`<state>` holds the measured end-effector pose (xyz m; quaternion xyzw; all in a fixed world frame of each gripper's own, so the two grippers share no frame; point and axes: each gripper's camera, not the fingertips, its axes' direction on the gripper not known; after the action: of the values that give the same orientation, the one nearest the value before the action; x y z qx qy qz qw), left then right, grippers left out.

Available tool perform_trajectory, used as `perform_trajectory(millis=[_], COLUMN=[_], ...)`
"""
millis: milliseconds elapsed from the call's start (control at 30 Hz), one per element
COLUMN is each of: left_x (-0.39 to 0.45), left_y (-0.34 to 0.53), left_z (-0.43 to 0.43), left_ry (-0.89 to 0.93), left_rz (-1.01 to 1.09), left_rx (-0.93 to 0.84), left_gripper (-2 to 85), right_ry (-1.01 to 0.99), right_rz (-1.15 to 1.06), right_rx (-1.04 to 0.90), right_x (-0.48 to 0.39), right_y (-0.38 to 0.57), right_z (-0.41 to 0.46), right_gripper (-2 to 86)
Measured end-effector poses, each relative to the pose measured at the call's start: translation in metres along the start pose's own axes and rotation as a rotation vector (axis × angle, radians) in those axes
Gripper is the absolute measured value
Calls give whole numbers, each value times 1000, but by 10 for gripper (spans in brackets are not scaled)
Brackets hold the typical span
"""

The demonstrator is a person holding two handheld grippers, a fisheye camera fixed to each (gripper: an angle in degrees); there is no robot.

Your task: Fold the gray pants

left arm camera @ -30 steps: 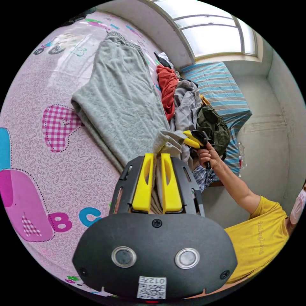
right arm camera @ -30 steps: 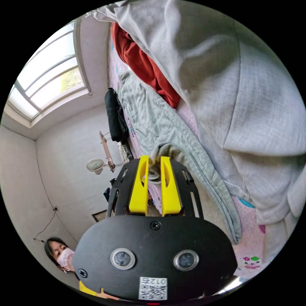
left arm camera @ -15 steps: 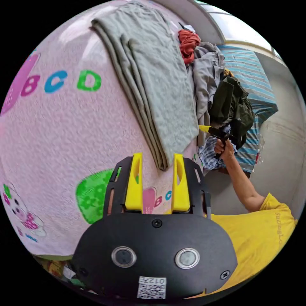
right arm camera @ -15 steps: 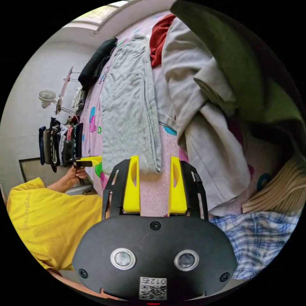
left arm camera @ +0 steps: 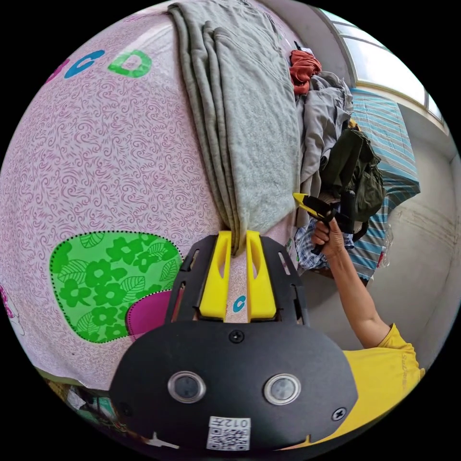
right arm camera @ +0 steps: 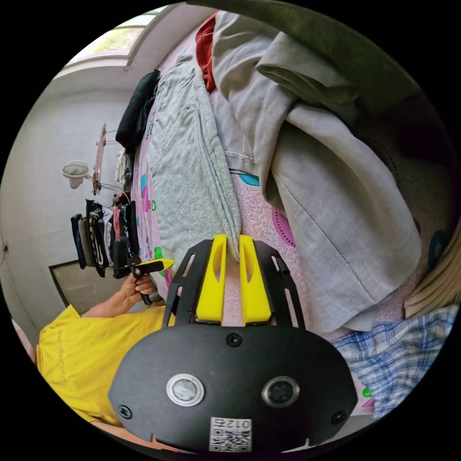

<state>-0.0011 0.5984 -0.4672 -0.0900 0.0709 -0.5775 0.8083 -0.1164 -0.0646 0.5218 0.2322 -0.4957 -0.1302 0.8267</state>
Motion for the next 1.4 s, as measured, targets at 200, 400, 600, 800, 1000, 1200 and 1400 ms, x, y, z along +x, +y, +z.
perform_trajectory(millis=[200,400,600,800,1000,1200,1400], left_x=[-24,-81,-158,-157,-67,-26,-56], left_y=[22,97,198,218,97,7,-14], left_z=[-16,-42,-67,-160,-127,-85,-91], left_ry=[10,20,81,-100,-221,-388,-247], left_rz=[70,99,31,45,297,306,229], left_rx=[-105,-272,-255,181,137,52,-2], left_gripper=[43,33,23,8,5,3,1], right_ry=[-34,-21,69,335,382,434,313], right_rz=[16,-49,-222,-246,-347,-318,-253], right_rx=[-41,-176,-360,-165,5,-48,-85], right_x=[-16,-54,-105,-126,-175,-184,-158], right_y=[18,95,172,157,59,-8,-21], right_z=[14,72,147,100,93,128,123], right_gripper=[26,26,38,35,16,4,1])
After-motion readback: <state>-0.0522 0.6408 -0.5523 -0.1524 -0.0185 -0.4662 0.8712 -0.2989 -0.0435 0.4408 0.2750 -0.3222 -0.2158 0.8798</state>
